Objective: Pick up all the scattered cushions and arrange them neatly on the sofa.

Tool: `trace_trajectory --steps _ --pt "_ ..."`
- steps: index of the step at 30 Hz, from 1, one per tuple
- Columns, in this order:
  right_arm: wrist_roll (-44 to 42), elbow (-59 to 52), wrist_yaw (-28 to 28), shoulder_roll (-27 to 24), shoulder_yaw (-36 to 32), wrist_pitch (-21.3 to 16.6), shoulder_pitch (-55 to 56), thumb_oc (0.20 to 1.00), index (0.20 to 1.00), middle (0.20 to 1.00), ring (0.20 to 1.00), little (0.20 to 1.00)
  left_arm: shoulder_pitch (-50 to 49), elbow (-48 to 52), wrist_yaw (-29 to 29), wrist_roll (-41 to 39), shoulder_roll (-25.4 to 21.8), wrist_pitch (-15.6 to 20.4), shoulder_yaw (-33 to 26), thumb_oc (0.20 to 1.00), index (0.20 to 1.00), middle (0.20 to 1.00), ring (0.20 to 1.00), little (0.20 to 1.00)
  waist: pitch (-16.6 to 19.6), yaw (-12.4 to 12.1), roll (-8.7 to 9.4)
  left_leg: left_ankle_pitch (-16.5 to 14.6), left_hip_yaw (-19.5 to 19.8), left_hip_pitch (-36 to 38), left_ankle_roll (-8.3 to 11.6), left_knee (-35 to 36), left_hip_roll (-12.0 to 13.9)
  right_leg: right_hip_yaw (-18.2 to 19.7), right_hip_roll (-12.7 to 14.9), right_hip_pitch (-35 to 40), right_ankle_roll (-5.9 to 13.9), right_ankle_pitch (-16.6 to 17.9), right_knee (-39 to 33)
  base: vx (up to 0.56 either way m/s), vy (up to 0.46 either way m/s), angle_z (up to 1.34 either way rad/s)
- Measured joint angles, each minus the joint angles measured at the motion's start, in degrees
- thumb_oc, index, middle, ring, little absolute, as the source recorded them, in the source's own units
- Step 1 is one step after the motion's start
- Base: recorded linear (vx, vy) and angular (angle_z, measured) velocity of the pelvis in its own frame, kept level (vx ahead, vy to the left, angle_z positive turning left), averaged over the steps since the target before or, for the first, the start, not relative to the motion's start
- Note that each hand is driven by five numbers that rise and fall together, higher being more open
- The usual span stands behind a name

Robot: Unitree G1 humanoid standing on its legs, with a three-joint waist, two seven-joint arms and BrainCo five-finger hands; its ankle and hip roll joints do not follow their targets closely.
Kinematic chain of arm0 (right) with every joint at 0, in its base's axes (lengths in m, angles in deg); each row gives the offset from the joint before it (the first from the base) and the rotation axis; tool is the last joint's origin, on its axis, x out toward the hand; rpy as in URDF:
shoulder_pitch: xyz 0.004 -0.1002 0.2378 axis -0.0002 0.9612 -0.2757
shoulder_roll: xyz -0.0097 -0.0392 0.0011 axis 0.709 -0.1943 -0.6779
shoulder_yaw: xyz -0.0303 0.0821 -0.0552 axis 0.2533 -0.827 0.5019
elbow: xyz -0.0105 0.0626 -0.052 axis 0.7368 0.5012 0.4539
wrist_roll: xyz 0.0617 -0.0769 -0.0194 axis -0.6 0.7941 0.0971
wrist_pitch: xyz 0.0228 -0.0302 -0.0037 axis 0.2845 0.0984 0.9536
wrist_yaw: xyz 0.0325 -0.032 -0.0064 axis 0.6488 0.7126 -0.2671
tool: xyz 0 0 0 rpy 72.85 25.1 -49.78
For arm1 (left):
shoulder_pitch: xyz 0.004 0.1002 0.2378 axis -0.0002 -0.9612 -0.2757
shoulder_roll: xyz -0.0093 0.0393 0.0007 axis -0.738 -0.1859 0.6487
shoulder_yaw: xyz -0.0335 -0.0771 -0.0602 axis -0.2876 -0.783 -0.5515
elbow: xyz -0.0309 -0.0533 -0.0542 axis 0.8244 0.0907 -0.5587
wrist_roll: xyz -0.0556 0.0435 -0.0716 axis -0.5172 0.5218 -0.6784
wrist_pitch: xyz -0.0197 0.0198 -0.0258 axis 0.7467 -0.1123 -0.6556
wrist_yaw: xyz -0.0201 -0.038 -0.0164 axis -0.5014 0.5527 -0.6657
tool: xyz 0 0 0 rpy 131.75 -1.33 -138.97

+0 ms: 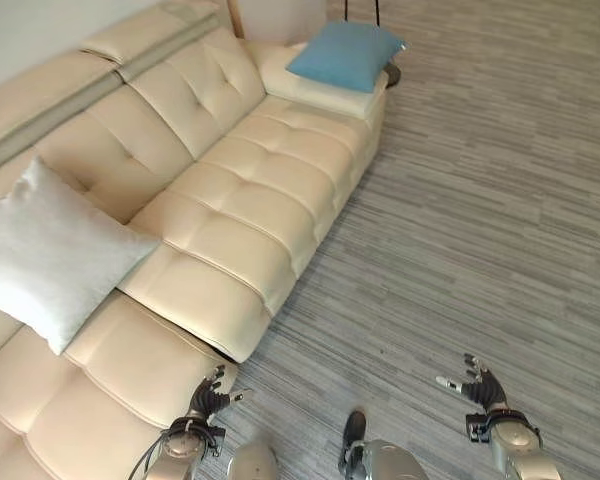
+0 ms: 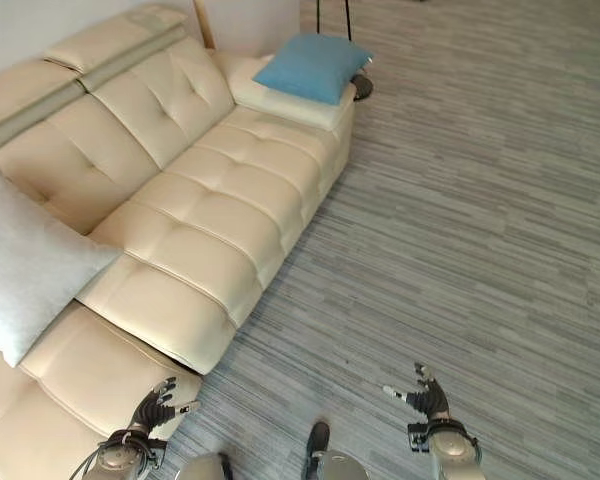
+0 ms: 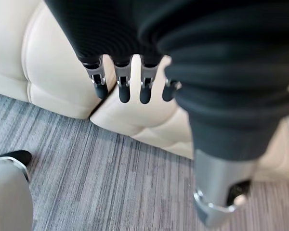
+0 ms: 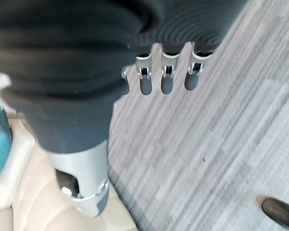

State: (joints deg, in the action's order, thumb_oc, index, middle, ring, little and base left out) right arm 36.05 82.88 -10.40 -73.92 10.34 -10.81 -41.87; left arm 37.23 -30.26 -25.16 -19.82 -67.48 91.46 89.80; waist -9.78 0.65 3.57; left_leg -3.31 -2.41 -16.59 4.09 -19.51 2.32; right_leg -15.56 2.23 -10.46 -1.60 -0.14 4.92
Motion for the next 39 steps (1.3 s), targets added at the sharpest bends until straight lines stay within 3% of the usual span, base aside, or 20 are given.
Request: trace_trajectory --steps 1,2,4,6,9,11,13,16,17,20,21,23,24,25,27,29,31,32,35,39 --pt "0.0 0.1 -0.1 0.6 0.1 0.0 -0.4 1.000 1.000 1.000 1.000 1.000 -0.8 0.0 -0.4 0.0 0.2 0.0 0.1 1.000 1.000 1.000 1.000 1.000 -0.5 -0.6 0.94 0.1 1.3 1.0 -0.65 9.1 -5.2 1.5 -0.8 2.5 0.57 0.4 -3.9 0.32 -0.022 -0.82" --pt "0.0 0.8 0.0 0.9 0.2 -0.1 -0.7 1.000 1.000 1.000 1.000 1.000 -1.5 -0.7 -0.7 0.0 0.2 -0.1 0.0 1.000 1.000 1.000 1.000 1.000 -0.7 -1.6 0.58 1.8 1.0 0.4 -1.74 13.6 -6.7 1.0 -2.5 4.8 0.78 0.7 -6.4 0.42 -0.001 -0.86" --pt "0.0 3.8 0.0 1.6 0.6 -0.2 -0.2 1.000 1.000 1.000 1.000 1.000 -2.6 -2.0 -0.8 0.0 0.1 -0.6 0.0 1.000 1.000 1.000 1.000 1.000 -0.7 -2.8 -0.61 5.0 2.7 -2.1 0.08 16.8 -7.8 1.1 -5.5 8.2 -0.16 -0.6 -8.2 0.50 0.052 -0.57" --pt "0.0 6.9 0.0 1.9 0.7 -0.2 -1.1 1.000 1.000 1.000 1.000 1.000 -2.9 -2.0 -0.8 0.0 0.4 -0.6 0.0 1.000 1.000 1.000 1.000 1.000 -0.3 -4.1 -1.86 6.2 4.5 -3.3 1.27 21.8 -6.7 1.7 -7.6 8.6 1.60 -4.3 -6.9 0.36 0.097 -0.72" --pt "0.1 6.0 -0.1 1.5 0.4 0.0 -0.7 1.000 1.000 1.000 1.000 1.000 -3.2 -2.2 -0.8 0.0 -0.1 -1.3 -0.2 1.000 1.000 1.000 1.000 1.000 -0.9 -5.8 -2.06 8.3 2.9 -6.2 -2.12 16.2 -4.6 5.1 -10.0 12.0 -1.39 -4.6 -5.1 0.47 0.227 -0.81" --pt "0.1 5.3 -0.1 1.6 0.3 -0.1 0.0 1.000 1.000 1.000 1.000 1.000 -4.0 -2.2 -0.9 0.0 0.0 -1.3 -1.2 1.000 1.000 1.000 1.000 1.000 -0.2 -5.8 -0.85 7.4 1.0 -4.3 -4.85 14.8 -5.3 7.6 -9.5 14.1 -0.79 -5.1 -6.1 0.32 0.175 -0.58" --pt "0.1 4.4 -0.1 0.9 0.2 0.0 0.8 1.000 1.000 1.000 1.000 1.000 -4.3 -1.5 -1.1 0.0 0.0 -1.3 -1.8 1.000 1.000 1.000 1.000 1.000 1.0 -4.8 -1.16 12.9 1.8 -0.9 -9.00 18.3 -5.1 8.2 -10.0 14.8 0.65 -6.4 -4.7 0.25 0.158 -0.30" --pt "0.2 3.9 -0.6 1.8 1.5 0.2 0.4 1.000 1.000 1.000 1.000 1.000 -2.8 -0.2 -1.4 0.0 -1.7 -1.6 -2.3 1.000 1.000 1.000 1.000 1.000 0.9 -4.7 0.50 13.0 0.0 2.8 -12.84 19.7 -5.1 10.6 -8.6 11.6 5.80 -8.5 6.6 0.21 0.136 -0.39" --pt "0.2 2.2 -0.7 1.8 2.2 0.0 0.1 1.000 1.000 1.000 1.000 1.000 -2.6 1.9 -1.4 0.0 -3.1 -1.4 -2.4 1.000 1.000 1.000 1.000 1.000 0.8 -4.8 0.84 11.3 0.4 4.8 -15.08 19.3 -5.2 9.9 -6.5 7.2 8.33 -11.2 18.6 0.17 0.118 -0.53" --pt "0.2 0.9 -0.7 1.8 2.5 -0.4 -1.1 1.000 1.000 1.000 1.000 1.000 -1.8 2.1 -1.3 0.1 -4.1 -1.1 -2.7 1.000 1.000 1.000 1.000 1.000 0.9 -4.7 0.84 7.2 -0.1 6.1 -16.26 16.5 -6.8 8.8 1.9 3.4 9.77 -12.9 26.0 0.22 0.123 -0.33" --pt "0.2 0.2 -0.8 2.5 2.5 -0.3 -1.0 1.000 1.000 1.000 1.000 1.000 -0.3 1.6 -0.7 0.1 -4.2 -1.1 -2.9 1.000 1.000 1.000 1.000 1.000 0.5 -4.6 0.45 4.8 1.3 6.8 -16.20 16.1 -7.5 8.2 6.3 -0.7 9.65 -12.9 27.3 0.39 0.121 0.10" --pt "0.1 -0.1 -1.0 3.8 2.7 -0.2 -0.3 1.000 1.000 1.000 1.000 1.000 -0.8 -0.5 -0.6 0.0 -3.8 -1.1 -3.2 1.000 1.000 1.000 1.000 1.000 0.1 -4.3 -0.02 1.4 1.6 10.2 -16.43 16.6 -7.4 5.7 7.1 -7.2 8.73 -11.9 24.0 0.52 0.046 -0.07" --pt "0.1 -0.4 -1.2 3.8 2.8 -0.4 -1.6 1.000 1.000 1.000 1.000 1.000 -1.0 -2.6 -0.5 0.0 -3.2 -1.4 -4.5 1.000 1.000 1.000 1.000 1.000 -0.8 -3.7 -0.35 -0.9 1.2 10.2 -15.35 14.3 -7.2 2.5 6.9 -11.8 8.31 -9.0 17.6 0.48 -0.048 -0.20" --pt "0.1 0.1 -1.2 4.0 2.7 0.0 -1.6 1.000 1.000 1.000 1.000 1.000 -1.2 -3.2 -0.6 0.0 -3.2 -1.6 -4.5 1.000 1.000 1.000 1.000 1.000 -2.6 -2.4 0.40 -3.9 0.8 11.2 -13.42 12.4 -8.1 0.3 6.3 -17.5 10.66 -4.3 4.6 0.61 -0.137 0.07" --pt "0.1 0.1 -0.6 4.2 2.6 0.2 1.8 1.000 1.000 1.000 1.000 1.000 -1.5 -3.3 -0.3 0.1 -1.8 -1.5 -5.0 1.000 1.000 1.000 1.000 1.000 -2.8 -1.7 0.81 -9.2 2.2 15.3 -10.62 10.3 -9.6 -0.6 6.2 -19.8 9.40 -1.1 -0.9 0.65 -0.224 0.61" --pt "0.1 1.8 -0.4 4.5 1.9 0.1 3.0 1.000 1.000 1.000 1.000 1.000 -3.5 -3.1 0.0 0.1 0.7 -1.3 -4.6 1.000 1.000 1.000 1.000 1.000 -0.5 -1.0 -1.23 -11.1 6.4 24.1 -6.38 13.8 -7.8 -1.1 2.7 -11.9 4.11 1.2 2.4 0.69 -0.386 0.98" --pt "0.0 2.0 -0.7 4.3 1.8 0.2 3.4 1.000 1.000 1.000 1.000 1.000 -2.6 -3.6 -0.8 0.1 1.2 -1.3 -3.2 1.000 1.000 1.000 1.000 1.000 -0.2 -0.2 -1.73 -10.2 5.7 21.2 -4.37 2.3 -7.8 -0.7 3.3 -8.3 -3.81 8.7 1.5 0.29 -0.239 0.91" --pt "0.0 1.5 -0.6 4.0 0.5 -0.1 2.4 1.000 1.000 1.000 1.000 1.000 -3.7 -2.7 -0.7 0.1 0.9 -1.2 -3.3 1.000 1.000 1.000 1.000 1.000 0.4 -1.6 -2.68 -10.6 3.2 16.5 -1.72 -7.9 -6.0 0.4 1.5 -4.4 -4.08 8.3 -0.6 0.24 -0.221 0.52" --pt "-0.1 0.5 -0.6 3.3 -0.4 -0.5 0.3 1.000 1.000 1.000 1.000 1.000 -2.9 -2.0 -0.7 0.0 -0.8 -1.3 -4.2 1.000 1.000 1.000 1.000 1.000 -0.1 -2.3 -1.96 -10.4 1.1 7.1 -1.77 -21.6 -1.4 2.0 -0.6 0.9 -4.60 6.2 -2.6 0.20 -0.124 0.05" --pt "-0.3 0.5 -0.1 2.8 -0.4 -0.7 -0.4 1.000 1.000 1.000 1.000 1.000 -2.2 -0.5 -0.7 0.0 -2.3 -1.2 -4.4 1.000 1.000 1.000 1.000 1.000 -0.8 -2.5 0.55 -9.5 0.4 -0.7 -2.91 -15.8 0.7 4.6 -0.4 7.1 -4.34 1.8 -4.2 0.25 -0.009 -0.10"
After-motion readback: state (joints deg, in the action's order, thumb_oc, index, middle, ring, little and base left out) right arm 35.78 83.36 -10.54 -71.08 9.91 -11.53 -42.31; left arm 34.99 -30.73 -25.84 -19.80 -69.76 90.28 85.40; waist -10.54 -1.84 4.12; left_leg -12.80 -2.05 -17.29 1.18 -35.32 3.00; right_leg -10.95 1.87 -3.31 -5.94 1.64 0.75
